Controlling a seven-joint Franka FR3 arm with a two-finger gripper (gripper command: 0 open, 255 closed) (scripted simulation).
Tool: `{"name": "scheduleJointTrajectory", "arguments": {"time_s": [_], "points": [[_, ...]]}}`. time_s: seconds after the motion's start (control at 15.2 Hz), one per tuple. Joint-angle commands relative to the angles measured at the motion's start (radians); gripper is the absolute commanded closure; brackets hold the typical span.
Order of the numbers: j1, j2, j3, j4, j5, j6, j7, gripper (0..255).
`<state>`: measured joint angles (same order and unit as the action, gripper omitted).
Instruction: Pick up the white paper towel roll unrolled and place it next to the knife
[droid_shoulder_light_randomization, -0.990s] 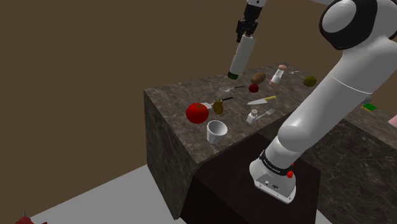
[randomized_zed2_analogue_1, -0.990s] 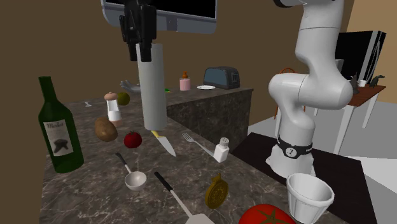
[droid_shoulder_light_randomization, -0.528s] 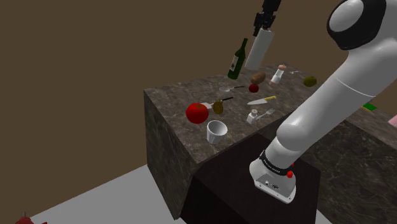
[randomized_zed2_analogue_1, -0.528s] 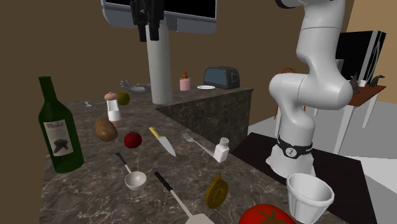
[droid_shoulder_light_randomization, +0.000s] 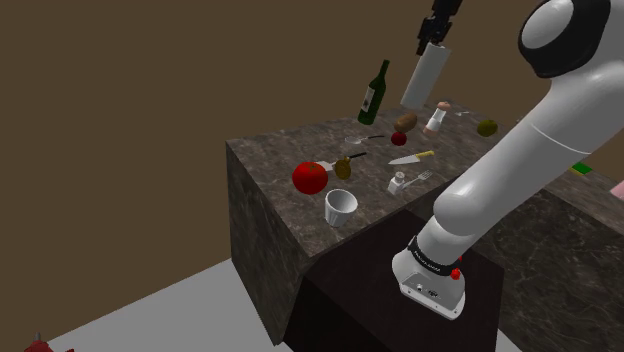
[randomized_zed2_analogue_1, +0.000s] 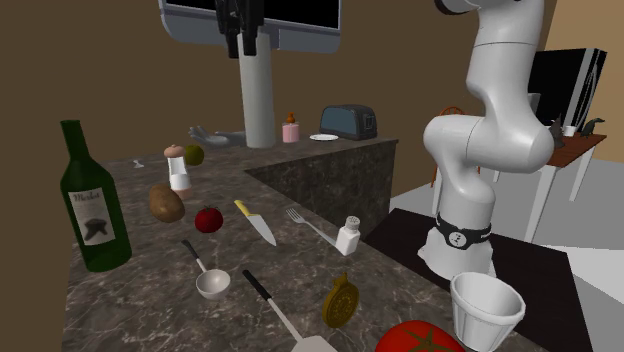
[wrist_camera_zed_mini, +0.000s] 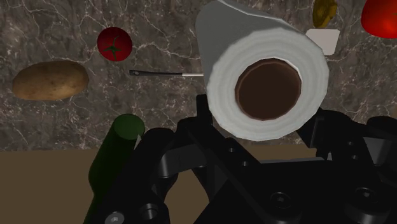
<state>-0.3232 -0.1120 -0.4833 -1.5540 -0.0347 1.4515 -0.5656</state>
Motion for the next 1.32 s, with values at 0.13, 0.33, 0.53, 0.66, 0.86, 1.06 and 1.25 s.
{"name": "scheduleJointTrajectory", "arguments": {"time_s": [0.13,0.33,0.53,0.66,0.86,1.06,1.25], "points": [[0.0,-0.03,0.005,-0.085,-0.013,0.058,0.007,255],[0.0,-0.044,0.007,-0.141,-0.019,0.101,0.012,255],[-0.001,-0.056,0.008,-0.193,-0.024,0.143,0.015,255],[-0.001,-0.062,0.008,-0.227,-0.027,0.17,0.017,255],[-0.002,-0.07,0.008,-0.274,-0.031,0.211,0.02,255],[-0.003,-0.075,0.008,-0.32,-0.034,0.252,0.021,255],[-0.005,-0.078,0.006,-0.363,-0.036,0.293,0.022,255]]}}
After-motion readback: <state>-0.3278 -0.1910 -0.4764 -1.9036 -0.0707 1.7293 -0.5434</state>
